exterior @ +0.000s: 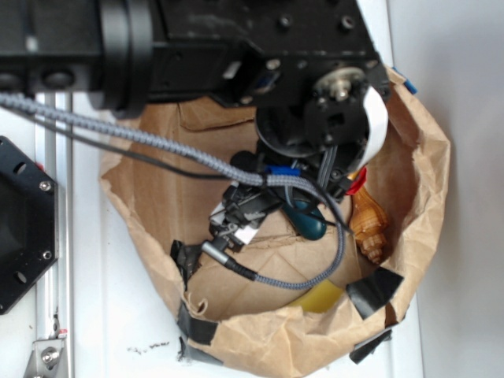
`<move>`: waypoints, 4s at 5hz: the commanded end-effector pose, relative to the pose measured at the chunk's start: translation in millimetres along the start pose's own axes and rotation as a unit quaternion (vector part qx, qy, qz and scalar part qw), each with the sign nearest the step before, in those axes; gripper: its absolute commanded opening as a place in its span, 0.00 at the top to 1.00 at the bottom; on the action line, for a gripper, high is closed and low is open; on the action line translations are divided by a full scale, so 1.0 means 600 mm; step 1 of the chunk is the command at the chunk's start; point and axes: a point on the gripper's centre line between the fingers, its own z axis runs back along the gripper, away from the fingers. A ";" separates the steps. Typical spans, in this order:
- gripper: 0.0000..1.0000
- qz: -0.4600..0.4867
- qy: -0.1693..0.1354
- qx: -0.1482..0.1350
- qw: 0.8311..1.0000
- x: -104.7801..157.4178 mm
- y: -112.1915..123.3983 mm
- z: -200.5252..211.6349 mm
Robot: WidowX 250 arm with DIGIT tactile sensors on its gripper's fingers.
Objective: Grab the plastic pickle.
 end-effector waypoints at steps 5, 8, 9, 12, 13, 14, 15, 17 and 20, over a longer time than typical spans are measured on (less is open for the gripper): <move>0.00 -0.053 -0.021 0.043 0.997 0.016 -0.007 -0.065; 0.00 -0.039 -0.016 0.042 0.998 0.045 0.016 -0.063; 0.00 -0.029 -0.010 0.051 0.998 0.058 0.022 -0.075; 0.00 -0.054 0.009 0.065 0.996 0.037 0.003 -0.101; 0.00 -0.061 0.016 0.077 0.995 0.034 -0.005 -0.111; 0.00 -0.070 0.024 0.078 0.994 0.033 -0.011 -0.120; 0.00 -0.073 0.029 0.075 0.994 0.032 -0.014 -0.122; 1.00 -0.066 0.022 0.059 0.996 0.032 -0.010 -0.113; 1.00 -0.020 0.011 0.013 1.000 0.029 0.009 -0.046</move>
